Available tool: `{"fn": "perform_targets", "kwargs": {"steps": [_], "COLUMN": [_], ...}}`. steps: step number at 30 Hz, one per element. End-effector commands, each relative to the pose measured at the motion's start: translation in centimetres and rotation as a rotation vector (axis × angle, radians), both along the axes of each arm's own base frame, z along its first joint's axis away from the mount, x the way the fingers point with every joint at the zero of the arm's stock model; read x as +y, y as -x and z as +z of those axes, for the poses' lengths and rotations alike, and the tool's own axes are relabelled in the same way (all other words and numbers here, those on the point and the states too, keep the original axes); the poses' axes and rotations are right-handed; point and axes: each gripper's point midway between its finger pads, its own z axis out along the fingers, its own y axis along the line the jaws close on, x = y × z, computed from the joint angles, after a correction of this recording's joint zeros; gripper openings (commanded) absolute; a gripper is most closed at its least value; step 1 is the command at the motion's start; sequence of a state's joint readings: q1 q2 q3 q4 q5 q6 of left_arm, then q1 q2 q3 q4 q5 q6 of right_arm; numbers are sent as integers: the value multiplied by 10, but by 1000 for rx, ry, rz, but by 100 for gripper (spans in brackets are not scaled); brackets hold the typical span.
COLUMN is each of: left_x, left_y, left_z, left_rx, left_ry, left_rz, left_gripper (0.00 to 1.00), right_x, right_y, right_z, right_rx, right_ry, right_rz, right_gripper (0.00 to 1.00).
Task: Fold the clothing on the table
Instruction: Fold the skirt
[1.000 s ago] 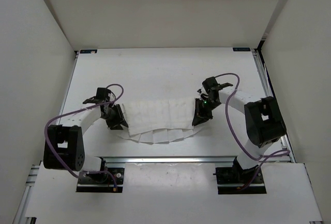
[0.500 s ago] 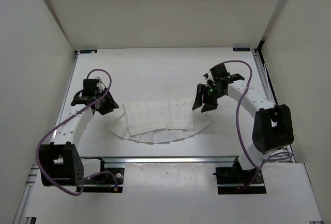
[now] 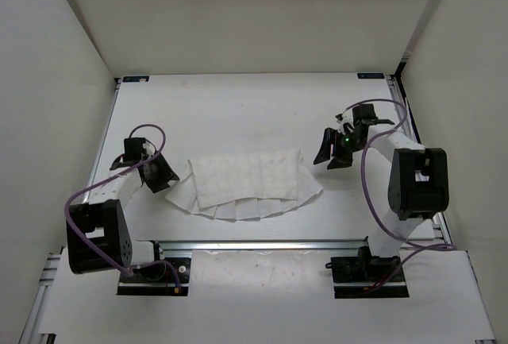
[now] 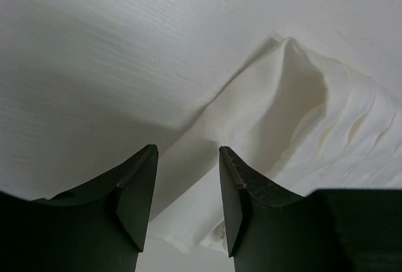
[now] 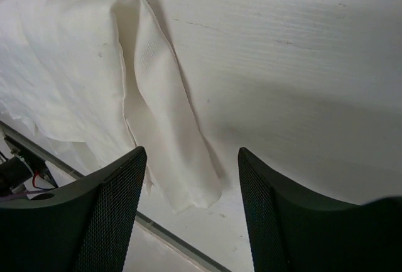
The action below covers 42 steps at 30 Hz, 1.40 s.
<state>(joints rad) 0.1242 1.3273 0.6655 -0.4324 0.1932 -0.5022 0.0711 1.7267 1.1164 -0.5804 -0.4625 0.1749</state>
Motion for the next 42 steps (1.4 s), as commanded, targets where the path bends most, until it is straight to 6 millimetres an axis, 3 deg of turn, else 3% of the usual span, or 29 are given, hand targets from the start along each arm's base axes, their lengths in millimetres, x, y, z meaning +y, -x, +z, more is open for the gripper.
{"fn": "perform_targets", "kwargs": {"steps": [1,4,13,16,19,21,24,32,35,38,42], "left_x": [-2,-7,-11,-18,-32,-44,-69,-148,-164,-166,-169], "left_y": [0,6,3,2,2,2,-1,-13,-22,-27,-23], "left_z": [-6,-16,-20,-22,-28,-30,-30,-12,-1,1,-7], "left_rx": [-12,11,21,16,25,31,28,-10,-43,-56,-40], "left_ry": [21,39,60,52,56,55,71,177,193,202,219], "left_rz": [-1,-8,-2,-19,-56,-88,-146,-302,-330,-325,-323], "left_gripper": [55,54,55,55,55,55,55,54,55,54,55], "right_x": [17,38,94,107,117,113,94,-12,-31,-27,-1], "right_y": [-1,2,10,24,32,33,27,-2,-10,-14,-23], "right_z": [-10,-20,-19,-18,-9,-9,-13,-2,8,24,56], "right_rx": [-30,-13,28,87,99,103,91,69,43,15,-51], "right_ry": [-100,-179,-410,-485,-568,-585,-502,-245,-216,-244,-265], "right_rz": [86,139,224,223,244,227,168,-24,-73,-61,22], "right_gripper": [66,66,61,49,28,1,0,0,0,0,0]}}
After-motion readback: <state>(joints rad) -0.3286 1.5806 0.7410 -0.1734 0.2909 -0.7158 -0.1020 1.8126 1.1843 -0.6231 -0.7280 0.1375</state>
